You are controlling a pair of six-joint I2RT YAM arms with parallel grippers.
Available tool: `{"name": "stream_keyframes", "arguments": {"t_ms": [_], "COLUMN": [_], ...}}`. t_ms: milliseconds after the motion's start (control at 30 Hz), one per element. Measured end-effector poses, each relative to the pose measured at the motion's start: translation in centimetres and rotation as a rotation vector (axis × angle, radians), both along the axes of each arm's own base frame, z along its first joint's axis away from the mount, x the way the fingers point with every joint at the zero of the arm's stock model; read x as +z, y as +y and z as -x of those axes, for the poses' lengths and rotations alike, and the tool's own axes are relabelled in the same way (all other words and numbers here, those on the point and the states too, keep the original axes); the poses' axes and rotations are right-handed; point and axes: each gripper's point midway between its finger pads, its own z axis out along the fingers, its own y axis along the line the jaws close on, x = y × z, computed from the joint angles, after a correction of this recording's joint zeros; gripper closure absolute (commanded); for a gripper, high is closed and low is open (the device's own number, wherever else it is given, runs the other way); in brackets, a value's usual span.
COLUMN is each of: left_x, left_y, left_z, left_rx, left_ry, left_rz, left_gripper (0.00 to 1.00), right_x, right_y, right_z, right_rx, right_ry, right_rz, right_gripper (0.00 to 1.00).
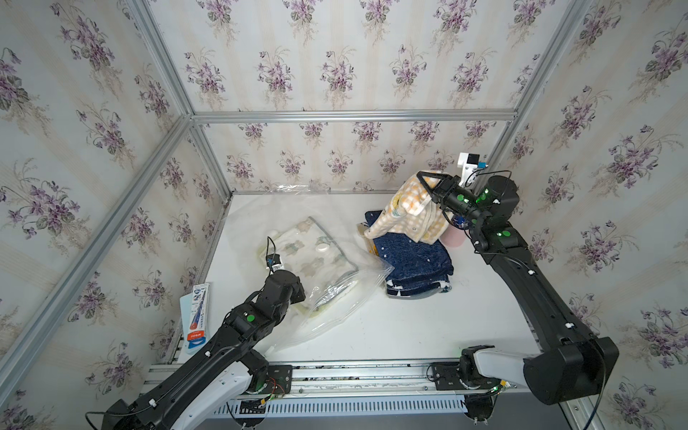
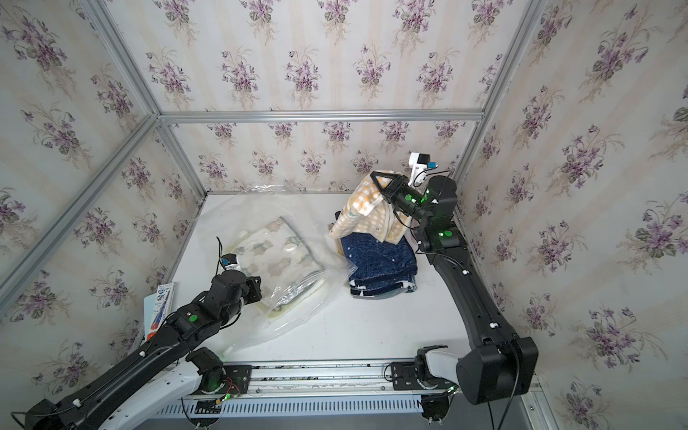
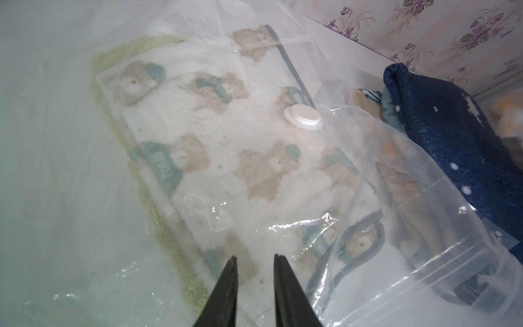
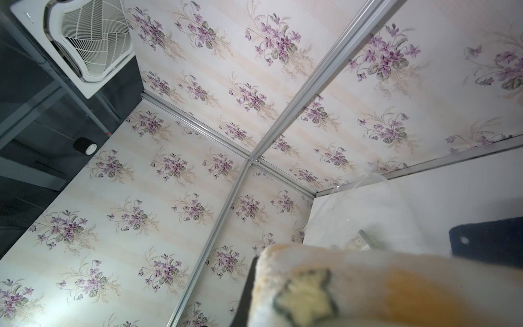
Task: Take the blanket out of the vacuum bag
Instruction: Place the blanket at the center of the board.
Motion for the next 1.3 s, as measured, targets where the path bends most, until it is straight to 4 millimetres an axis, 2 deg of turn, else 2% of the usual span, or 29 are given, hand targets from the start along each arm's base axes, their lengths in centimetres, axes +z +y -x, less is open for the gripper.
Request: {"name": "stream_keyframes", "arguments": {"t_ms": [133,267,400,467,533,633,700,733,800,833,933,1033,1233,1300], "left_x": [1.0,2.6,3.2,3.1,3.0,2.9,2.8,2.8,2.9,3.0,3.9,4.6,4.6,4.8], "left_y": [-0.6,-1.7,-2.5,-2.7,-2.9,-3.1,-3.4,-3.5,-3.9,-4.1,-4.4,-4.2,-4.0,-4.2], "left_z": [0.0,0.1,0.2,0.5,0.8,1.3,1.5,1.6,2.0,2.2,2.9,3.3,3.8,3.8], "left_rx": [-0.038,-0.106,-0.166,-0.188,-0.206,-0.226,-0.241,-0.25,-0.27,-0.283,-0.309,-0.311,-0.315,-0.321], "left_ry": [-0.019,-0.039,-0.034,-0.025,-0.019,-0.017,-0.012,-0.009,0.003,0.007,-0.001,-0.011,0.001,0.0], "left_rz": [0.017,0.033,0.023,0.019,0.022,0.036,0.047,0.053,0.057,0.059,0.063,0.062,0.052,0.052], "left_gripper": [0.67,0.58,0.39,0.3,0.21,0.12,0.05,0.03,0.02,0.01,0.0,0.0,0.0,0.0], "right_x": [-0.4,0.8,3.1,2.2,-1.4,-9.8,-16.9,-19.6,-23.4,-24.1,-24.2,-22.4,-18.5,-17.8], "right_y": [0.6,0.9,0.1,-0.2,-0.5,-1.2,-1.6,-1.6,-1.6,-1.6,-2.4,-2.8,-2.8,-3.1], "right_z": [-2.5,-5.4,-6.9,-6.8,-6.0,-4.1,-1.7,-0.5,1.8,2.6,3.0,2.9,3.1,3.6], "right_rx": [0.017,0.018,-0.014,-0.024,-0.033,-0.063,-0.088,-0.1,-0.115,-0.116,-0.172,-0.203,-0.224,-0.236], "right_ry": [0.021,0.009,-0.044,-0.04,0.023,0.19,0.342,0.405,0.488,0.498,0.486,0.433,0.369,0.366], "right_rz": [0.015,0.03,0.055,0.073,0.1,0.133,0.153,0.163,0.182,0.182,0.176,0.165,0.131,0.121], "right_gripper": [1.0,1.0,1.0,1.0,1.0,1.0,1.0,1.0,1.0,1.0,1.0,1.0,0.99,0.96]}}
